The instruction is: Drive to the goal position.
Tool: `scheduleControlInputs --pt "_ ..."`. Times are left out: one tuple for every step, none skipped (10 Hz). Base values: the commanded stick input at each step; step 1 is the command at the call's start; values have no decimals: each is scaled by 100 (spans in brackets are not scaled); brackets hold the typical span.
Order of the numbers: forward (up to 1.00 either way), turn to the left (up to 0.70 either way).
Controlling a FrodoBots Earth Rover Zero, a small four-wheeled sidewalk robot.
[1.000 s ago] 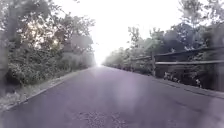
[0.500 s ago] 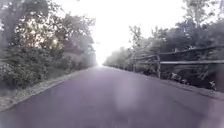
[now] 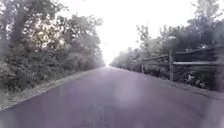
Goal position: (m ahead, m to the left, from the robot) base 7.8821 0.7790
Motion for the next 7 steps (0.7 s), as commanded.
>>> scheduleControlInputs --pt "100 0" --pt "100 0" --pt "100 0" --pt "100 0" --pt "100 0" --pt "100 0" --pt "100 0"
